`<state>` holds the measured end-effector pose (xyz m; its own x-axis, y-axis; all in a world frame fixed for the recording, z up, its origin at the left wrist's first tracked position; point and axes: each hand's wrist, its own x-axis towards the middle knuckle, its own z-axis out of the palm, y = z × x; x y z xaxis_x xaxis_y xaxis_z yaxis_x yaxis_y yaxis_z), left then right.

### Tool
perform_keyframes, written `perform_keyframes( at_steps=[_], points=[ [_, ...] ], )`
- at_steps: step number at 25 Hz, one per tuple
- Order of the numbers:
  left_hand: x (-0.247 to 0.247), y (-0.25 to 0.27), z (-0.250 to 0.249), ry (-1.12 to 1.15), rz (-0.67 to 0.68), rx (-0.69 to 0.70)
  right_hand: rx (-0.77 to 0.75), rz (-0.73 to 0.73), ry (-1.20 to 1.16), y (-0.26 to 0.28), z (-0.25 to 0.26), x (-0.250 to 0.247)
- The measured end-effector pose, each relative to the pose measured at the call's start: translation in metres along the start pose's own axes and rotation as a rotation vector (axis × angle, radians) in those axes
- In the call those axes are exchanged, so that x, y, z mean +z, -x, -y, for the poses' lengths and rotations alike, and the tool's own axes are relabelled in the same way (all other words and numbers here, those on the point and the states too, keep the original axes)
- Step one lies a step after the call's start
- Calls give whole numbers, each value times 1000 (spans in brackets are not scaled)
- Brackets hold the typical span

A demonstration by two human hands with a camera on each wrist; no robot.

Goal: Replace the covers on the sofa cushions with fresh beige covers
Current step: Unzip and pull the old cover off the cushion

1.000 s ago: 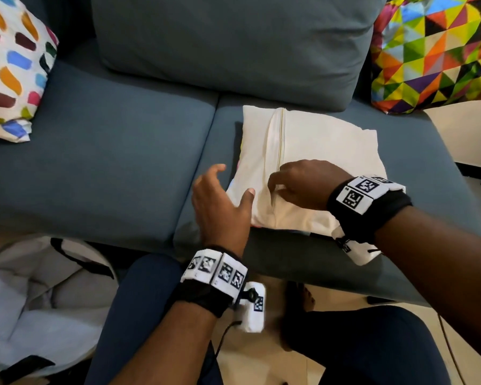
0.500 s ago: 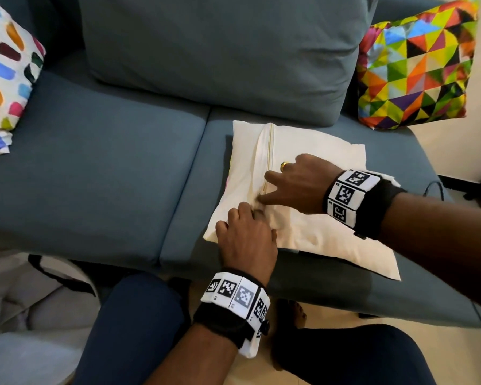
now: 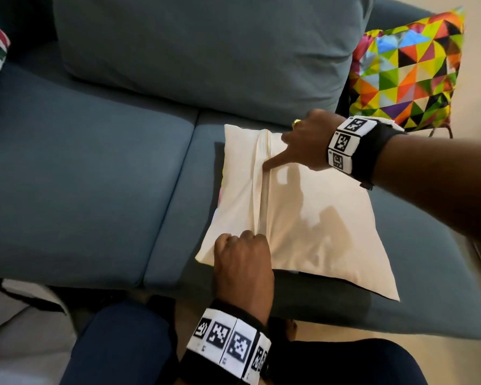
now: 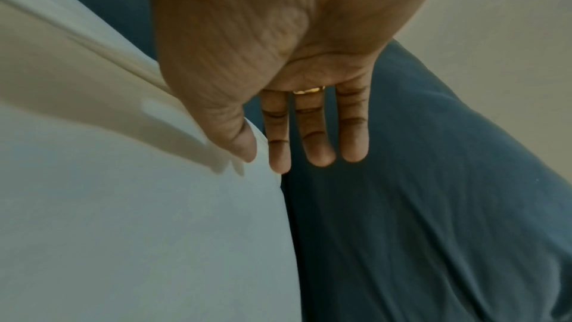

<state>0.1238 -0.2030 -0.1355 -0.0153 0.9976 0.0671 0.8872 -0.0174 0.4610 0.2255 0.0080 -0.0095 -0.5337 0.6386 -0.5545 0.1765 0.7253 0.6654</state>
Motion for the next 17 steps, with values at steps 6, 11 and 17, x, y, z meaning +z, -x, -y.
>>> perform_keyframes(
  at_steps=[6, 11, 17],
  points=[
    [-14, 6, -4, -53, 106, 27, 88, 20, 36, -28, -41, 4],
    [-11, 14, -7, -94, 136, 67, 240, 59, -39, -38, -55, 18],
    [-1, -1, -8, -44, 167, 1, 329, 44, -192, -55, -34, 25]
  ],
)
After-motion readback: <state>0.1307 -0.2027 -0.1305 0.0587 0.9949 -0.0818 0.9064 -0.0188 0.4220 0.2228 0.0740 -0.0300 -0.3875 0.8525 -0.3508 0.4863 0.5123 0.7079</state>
